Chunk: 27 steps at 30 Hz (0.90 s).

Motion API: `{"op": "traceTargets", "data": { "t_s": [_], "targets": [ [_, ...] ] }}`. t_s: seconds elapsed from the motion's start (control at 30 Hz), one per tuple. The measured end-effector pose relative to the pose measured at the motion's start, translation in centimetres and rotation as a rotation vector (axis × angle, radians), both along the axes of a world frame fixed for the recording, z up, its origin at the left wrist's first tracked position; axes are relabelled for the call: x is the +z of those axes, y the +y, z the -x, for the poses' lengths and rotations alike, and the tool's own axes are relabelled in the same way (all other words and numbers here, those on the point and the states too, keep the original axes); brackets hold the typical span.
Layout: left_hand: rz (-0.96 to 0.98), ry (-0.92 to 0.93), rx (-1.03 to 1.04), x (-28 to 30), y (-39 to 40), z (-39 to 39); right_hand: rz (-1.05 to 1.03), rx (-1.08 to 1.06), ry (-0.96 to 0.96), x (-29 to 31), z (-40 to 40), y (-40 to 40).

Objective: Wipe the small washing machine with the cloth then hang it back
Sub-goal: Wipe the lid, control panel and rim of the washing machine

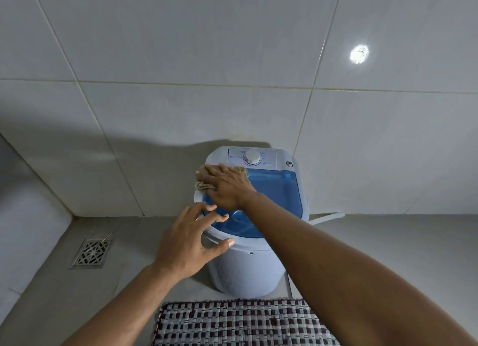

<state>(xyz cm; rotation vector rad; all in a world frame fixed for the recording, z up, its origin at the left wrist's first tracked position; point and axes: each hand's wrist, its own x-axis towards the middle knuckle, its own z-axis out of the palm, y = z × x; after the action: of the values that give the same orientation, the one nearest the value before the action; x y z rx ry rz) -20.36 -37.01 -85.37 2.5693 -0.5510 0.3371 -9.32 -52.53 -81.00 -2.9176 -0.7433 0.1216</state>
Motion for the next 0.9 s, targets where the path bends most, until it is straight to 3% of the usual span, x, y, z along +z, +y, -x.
{"op": "traceTargets", "data": {
  "t_s": [0.23, 0.5, 0.6, 0.7, 0.8, 0.9],
  "targets": [
    [0.023, -0.043, -0.001, -0.7, 0.0, 0.2, -0.030, 0.078, 0.056, -0.1, 1.5, -4.9],
    [0.041, -0.010, 0.010, -0.7, -0.1, 0.5, -0.201, -0.529, -0.006, -1.5, 5.2, -12.0],
    [0.061, 0.015, 0.020, -0.7, -0.2, 0.6, -0.311, -0.755, 0.043, -2.0, 6.3, -10.9],
    [0.078, 0.030, 0.021, -0.6, -0.3, 0.8, -0.268, -0.873, 0.028, -1.3, 6.7, -8.2],
    [0.064, 0.035, 0.034, -0.6, -0.4, 0.8, -0.172, -0.818, 0.008, -0.9, 6.0, -5.0],
    [0.034, 0.020, 0.015, -0.9, -0.3, 0.6, -0.121, -0.616, 0.061, -0.7, 5.5, 0.1]
  ]
}}
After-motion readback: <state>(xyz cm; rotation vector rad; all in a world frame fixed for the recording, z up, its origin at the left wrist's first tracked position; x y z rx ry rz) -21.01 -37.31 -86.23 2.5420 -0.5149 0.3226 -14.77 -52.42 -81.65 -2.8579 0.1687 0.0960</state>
